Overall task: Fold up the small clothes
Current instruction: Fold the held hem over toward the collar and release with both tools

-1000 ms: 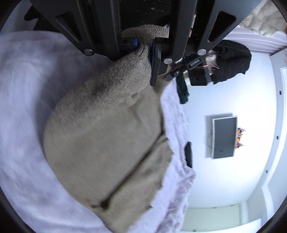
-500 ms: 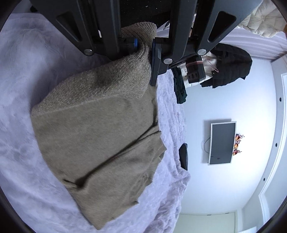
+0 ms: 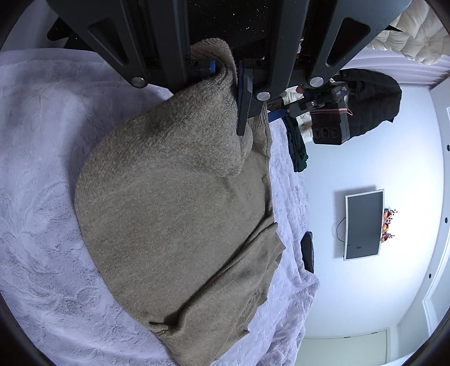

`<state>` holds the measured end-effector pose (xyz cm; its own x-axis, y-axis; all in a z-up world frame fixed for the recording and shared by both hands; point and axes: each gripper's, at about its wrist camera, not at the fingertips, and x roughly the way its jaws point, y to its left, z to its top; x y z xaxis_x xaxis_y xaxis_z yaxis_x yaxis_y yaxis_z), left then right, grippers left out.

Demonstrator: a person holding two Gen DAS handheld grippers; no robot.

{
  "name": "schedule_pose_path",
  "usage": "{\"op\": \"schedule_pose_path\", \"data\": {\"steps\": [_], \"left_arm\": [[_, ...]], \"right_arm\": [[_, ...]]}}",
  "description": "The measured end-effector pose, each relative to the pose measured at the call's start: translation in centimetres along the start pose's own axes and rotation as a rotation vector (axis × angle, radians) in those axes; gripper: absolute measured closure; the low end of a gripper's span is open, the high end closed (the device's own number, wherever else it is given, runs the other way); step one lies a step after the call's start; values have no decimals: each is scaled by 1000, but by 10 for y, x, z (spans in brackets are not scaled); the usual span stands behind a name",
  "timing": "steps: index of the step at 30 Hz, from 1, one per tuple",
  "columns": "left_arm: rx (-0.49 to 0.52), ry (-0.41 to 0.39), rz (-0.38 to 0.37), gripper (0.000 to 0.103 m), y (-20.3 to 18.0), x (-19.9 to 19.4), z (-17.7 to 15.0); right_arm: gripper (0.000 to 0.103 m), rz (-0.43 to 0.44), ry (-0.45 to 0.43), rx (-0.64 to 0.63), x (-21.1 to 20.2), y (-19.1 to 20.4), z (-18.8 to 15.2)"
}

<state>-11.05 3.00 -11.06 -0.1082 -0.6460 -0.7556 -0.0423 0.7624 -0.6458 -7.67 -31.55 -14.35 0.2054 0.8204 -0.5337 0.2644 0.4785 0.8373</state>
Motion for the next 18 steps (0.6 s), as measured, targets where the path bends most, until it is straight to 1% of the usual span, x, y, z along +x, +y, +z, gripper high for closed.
{"op": "schedule_pose_path", "data": {"steps": [1, 3, 5, 6, 7, 8, 9, 10, 11, 12, 13, 15, 18], "left_arm": [[0, 16, 23, 6, -1, 8, 1], [-1, 40, 41, 6, -4, 19, 0], [7, 59, 86, 6, -8, 30, -2], [13, 71, 107, 10, -9, 35, -3], [17, 82, 119, 28, -9, 38, -5], [15, 101, 134, 44, -8, 43, -6], [6, 118, 143, 48, -6, 47, -7], [1, 120, 132, 60, -3, 47, -9], [-1, 120, 96, 80, -2, 47, -10], [1, 119, 64, 87, -2, 47, -11], [13, 108, 48, 92, -2, 46, -12], [55, 66, 21, 96, -5, 38, -14], [72, -17, -70, 96, -6, 13, -15]], "right_arm": [[92, -1, -1, 2, 0, -1, 0], [92, -5, -3, 2, 0, -1, -1], [92, -6, -4, 0, 0, 0, -2], [92, -7, -3, -1, 0, 0, -3], [92, -10, -2, -1, 0, 0, -4], [92, -11, -1, -1, 0, 0, -4], [92, -10, 0, 1, 0, -1, -4], [92, -11, 1, 1, 0, -1, -5], [92, -12, 3, 0, 0, -1, -4], [92, -14, 5, -1, 1, -1, -4], [92, -14, 8, -3, 1, 0, -4], [92, -10, 7, -4, 2, 2, -4], [92, 3, -4, -8, -1, 4, 0]]}}
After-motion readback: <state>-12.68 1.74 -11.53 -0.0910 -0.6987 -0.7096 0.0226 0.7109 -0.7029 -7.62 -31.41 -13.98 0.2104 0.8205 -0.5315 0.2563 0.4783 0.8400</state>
